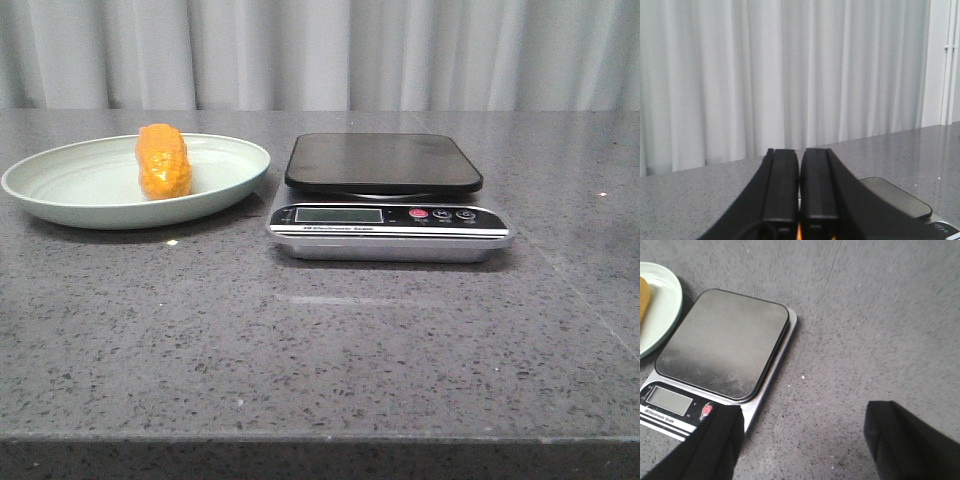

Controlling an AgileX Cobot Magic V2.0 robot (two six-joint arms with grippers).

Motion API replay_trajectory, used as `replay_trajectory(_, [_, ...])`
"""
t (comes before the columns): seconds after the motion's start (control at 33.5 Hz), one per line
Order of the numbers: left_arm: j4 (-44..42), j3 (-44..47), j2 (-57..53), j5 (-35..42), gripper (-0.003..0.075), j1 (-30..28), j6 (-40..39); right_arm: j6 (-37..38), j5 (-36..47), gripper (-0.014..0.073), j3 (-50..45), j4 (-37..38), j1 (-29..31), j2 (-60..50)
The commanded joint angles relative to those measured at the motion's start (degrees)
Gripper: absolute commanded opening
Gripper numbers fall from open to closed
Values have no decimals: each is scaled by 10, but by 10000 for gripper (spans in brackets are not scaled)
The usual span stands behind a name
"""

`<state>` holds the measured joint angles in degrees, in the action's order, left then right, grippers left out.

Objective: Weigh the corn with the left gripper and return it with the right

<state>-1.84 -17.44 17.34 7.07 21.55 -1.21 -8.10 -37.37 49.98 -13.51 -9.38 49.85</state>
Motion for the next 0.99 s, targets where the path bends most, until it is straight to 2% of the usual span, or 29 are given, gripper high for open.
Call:
replay_trajectory(0.0, [1,-15,4,44,134,-1,0,-15,118,597,-56,-7,4,-99])
replay_trajectory(0.09, [1,-15,4,44,134,-1,0,-15,216,597,-198,1,4,-295])
replay_trajectory(0.18, [1,-15,4,44,134,-1,0,-15,245,587,-247,6,4,-351])
replay_trajectory(0.27, [1,-15,4,44,134,-1,0,-15,257,528,-276,10,4,-391])
replay_trajectory(0.33, [1,-15,4,44,134,-1,0,-15,264,445,-283,10,4,-406])
replay_trajectory(0.39, [1,-15,4,44,134,-1,0,-15,274,318,-284,10,4,-415])
replay_trajectory(0.45, [1,-15,4,44,134,-1,0,-15,289,155,-284,10,4,-416])
replay_trajectory(0.48, [1,-15,4,44,134,-1,0,-15,293,120,-284,10,4,-416])
replay_trajectory(0.57, [1,-15,4,44,134,-1,0,-14,294,175,-284,8,4,-416])
replay_trajectory(0.96, [1,-15,4,44,134,-1,0,-14,276,169,-284,7,4,-416])
